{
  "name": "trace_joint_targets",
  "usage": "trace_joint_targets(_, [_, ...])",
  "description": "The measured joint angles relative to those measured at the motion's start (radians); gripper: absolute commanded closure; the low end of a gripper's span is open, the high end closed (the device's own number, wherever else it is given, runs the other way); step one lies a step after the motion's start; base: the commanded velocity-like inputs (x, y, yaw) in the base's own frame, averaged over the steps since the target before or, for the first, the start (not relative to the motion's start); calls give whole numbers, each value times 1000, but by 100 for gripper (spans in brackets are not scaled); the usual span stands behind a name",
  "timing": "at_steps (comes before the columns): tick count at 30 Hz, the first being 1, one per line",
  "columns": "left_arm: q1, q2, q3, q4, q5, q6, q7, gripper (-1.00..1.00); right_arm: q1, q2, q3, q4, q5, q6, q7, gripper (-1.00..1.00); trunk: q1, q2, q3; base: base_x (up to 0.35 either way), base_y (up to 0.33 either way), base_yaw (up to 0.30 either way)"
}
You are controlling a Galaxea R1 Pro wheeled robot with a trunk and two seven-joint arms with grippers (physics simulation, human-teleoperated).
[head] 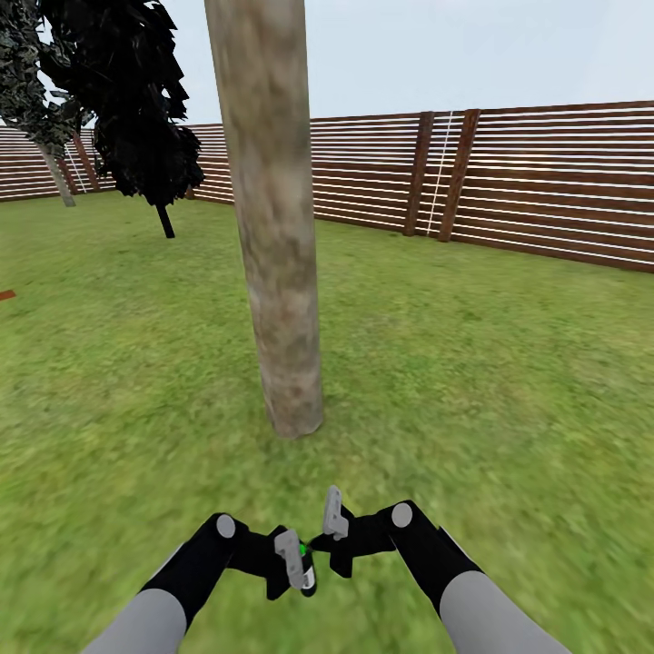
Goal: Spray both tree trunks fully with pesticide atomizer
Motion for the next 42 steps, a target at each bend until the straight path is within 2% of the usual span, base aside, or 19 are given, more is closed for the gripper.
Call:
trace_joint_targets(2, [0,17,1,1,-4,0,0,100,0,0,0,0,0,0,0,100,0,0,0,0,0,0])
trace_joint_targets(9, [3,142,5,-1,-5,0,2,100,1,0,0,0,1,0,0,100,0,0,0,0,0,0])
trace_joint_targets(10, [3,163,5,-1,-6,0,2,100,1,-1,0,0,1,0,0,100,0,0,0,0,0,0])
trace_joint_targets(12, [5,229,7,-1,-6,0,2,100,1,-3,-1,1,1,0,0,100,0,0,0,0,0,0])
trace_joint_targets(16, [14,325,9,2,-5,-1,2,100,1,-8,-1,1,3,-1,0,100,0,0,0,0,0,0])
trace_joint_targets(17, [15,354,9,3,-3,-1,2,100,1,-8,-2,2,4,-1,0,-100,0,0,0,0,0,0])
trace_joint_targets(19, [16,408,10,4,-2,-1,2,100,1,-9,-2,3,6,-1,0,-100,0,0,0,0,0,0])
trace_joint_targets(22, [17,449,11,6,1,3,2,100,1,-15,-2,5,6,0,0,-100,0,0,0,0,0,0])
trace_joint_targets(24, [17,459,38,5,1,7,5,100,1,-26,-3,6,6,0,-1,-100,0,0,0,0,0,0])
trace_joint_targets(27, [16,462,177,4,0,11,11,100,1,-56,-7,9,5,-2,-24,-100,0,0,0,0,0,0])
trace_joint_targets(29, [17,461,285,8,0,12,33,100,4,-96,-10,30,0,-3,-142,-100,0,0,0,0,0,0])
trace_joint_targets(30, [17,460,317,16,1,11,49,100,5,-108,-11,54,-3,-3,-191,-100,0,0,0,0,0,0])
trace_joint_targets(31, [17,455,373,43,0,9,86,100,5,-119,-12,110,-16,-3,-281,-100,0,0,0,0,0,0])
trace_joint_targets(34, [17,432,524,153,1,5,247,100,6,-137,-12,318,-134,-6,-587,-100,0,0,0,0,0,0])
trace_joint_targets(35, [16,424,556,174,2,5,289,100,6,-140,-12,363,-170,-8,-662,-100,0,0,0,0,0,0])
trace_joint_targets(37, [16,383,641,207,4,4,425,100,7,-142,-12,452,-277,-26,-867,-100,0,0,0,0,0,0])
trace_joint_targets(40, [17,312,700,220,4,8,600,100,15,-143,-12,484,-425,-74,-1044,-100,0,0,0,0,0,0])
trace_joint_targets(41, [16,288,707,231,3,11,651,100,20,-145,-12,488,-489,-99,-1076,-100,0,0,0,0,0,0])
trace_joint_targets(42, [16,275,711,241,3,13,681,100,23,-147,-12,489,-524,-111,-1089,-100,0,0,0,0,0,0])
